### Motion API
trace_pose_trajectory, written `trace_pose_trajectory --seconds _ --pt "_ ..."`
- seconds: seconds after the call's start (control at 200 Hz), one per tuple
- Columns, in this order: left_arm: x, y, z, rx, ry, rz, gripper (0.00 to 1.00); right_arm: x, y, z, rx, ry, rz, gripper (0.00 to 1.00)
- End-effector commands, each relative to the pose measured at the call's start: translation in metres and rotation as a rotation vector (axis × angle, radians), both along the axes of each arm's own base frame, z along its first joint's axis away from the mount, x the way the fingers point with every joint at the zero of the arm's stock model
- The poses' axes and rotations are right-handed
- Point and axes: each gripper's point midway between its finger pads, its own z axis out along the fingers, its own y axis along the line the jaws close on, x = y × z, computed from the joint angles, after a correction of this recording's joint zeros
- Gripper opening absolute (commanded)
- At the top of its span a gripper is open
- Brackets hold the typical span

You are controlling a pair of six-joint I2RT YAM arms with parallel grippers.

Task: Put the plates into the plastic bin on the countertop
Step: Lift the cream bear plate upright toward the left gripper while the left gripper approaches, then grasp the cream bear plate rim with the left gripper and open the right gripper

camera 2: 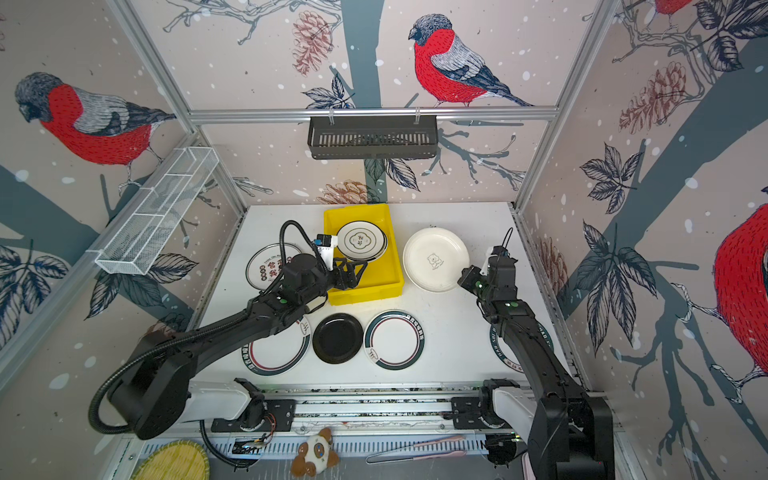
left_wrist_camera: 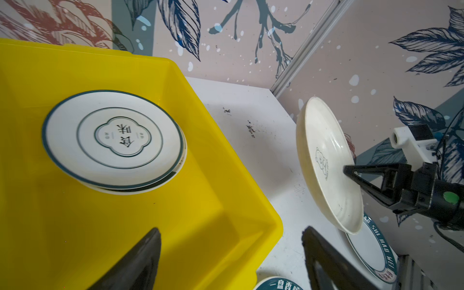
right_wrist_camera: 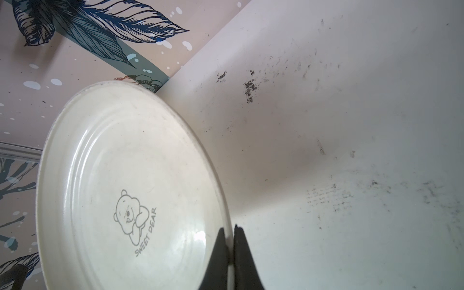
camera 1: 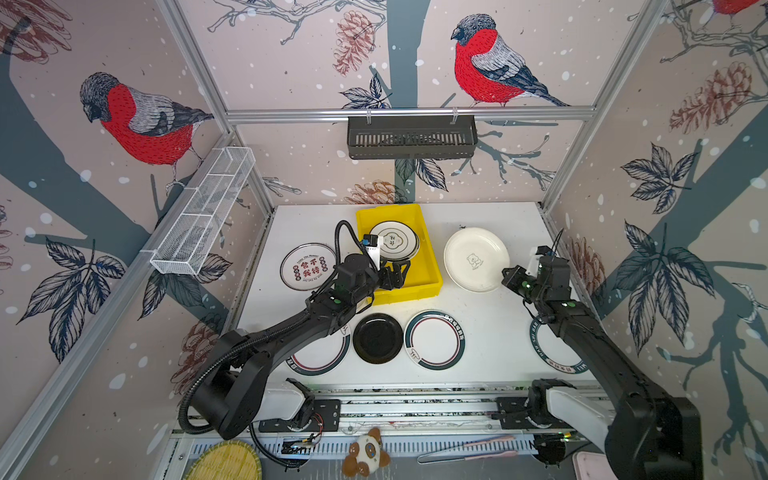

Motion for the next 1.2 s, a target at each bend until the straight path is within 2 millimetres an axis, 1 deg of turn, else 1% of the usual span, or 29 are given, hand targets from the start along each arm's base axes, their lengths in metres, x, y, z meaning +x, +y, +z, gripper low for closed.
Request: trace_pose_trajectory --seconds 0.0,0.1,0.21,0.461,0.616,0.646,0.696,0.701,0.716,0.877,0.987,1.107,1.162,1.197 --pt "0.002 -0.023 0.016 -0.058 -0.031 -0.052 0.81 0.003 0.001 0.01 -0.047 -0.03 -0.021 0.02" --pt "0.001 -0.044 0.013 -0.067 -0.009 -0.112 0.77 0.003 0.007 0.014 -0.095 -0.044 -0.015 0.02" --pt "0.0 -0.059 0.011 -0.059 -0.001 -0.138 0.74 0.003 0.013 0.017 -0.132 -0.052 -0.008 0.02" --pt "0.0 -0.077 0.009 -0.041 0.011 -0.17 0.71 0.003 0.029 0.032 -0.183 -0.103 0.021 0.02" --pt "0.004 -0.088 0.003 -0.02 0.05 -0.188 0.67 0.002 0.039 0.04 -0.195 -0.15 0.053 0.02" --pt "0.004 -0.09 0.0 -0.013 0.059 -0.193 0.66 0.002 0.041 0.04 -0.195 -0.156 0.057 0.03" --pt "0.003 -0.091 -0.011 0.005 0.085 -0.195 0.63 0.001 0.041 0.04 -0.198 -0.157 0.054 0.03" --pt "0.005 -0.093 -0.005 -0.002 0.075 -0.196 0.63 0.001 0.041 0.04 -0.198 -0.157 0.053 0.03" --pt "0.007 -0.095 -0.001 -0.005 0.069 -0.197 0.62 0.001 0.041 0.04 -0.2 -0.157 0.05 0.02" --pt "0.008 -0.101 -0.005 0.008 0.087 -0.202 0.46 0.0 0.038 0.041 -0.216 -0.164 0.033 0.03" --pt "0.008 -0.103 -0.004 -0.003 0.091 -0.207 0.41 0.0 0.039 0.042 -0.215 -0.173 0.037 0.05" --pt "0.008 -0.106 -0.003 -0.004 0.092 -0.219 0.21 0.0 0.04 0.042 -0.225 -0.178 0.036 0.07" --pt "0.009 -0.107 -0.005 0.0 0.095 -0.219 0.09 0.0 0.041 0.043 -0.224 -0.184 0.041 0.07" --pt "0.01 -0.107 -0.005 0.0 0.097 -0.22 0.06 0.0 0.042 0.043 -0.223 -0.184 0.043 0.07"
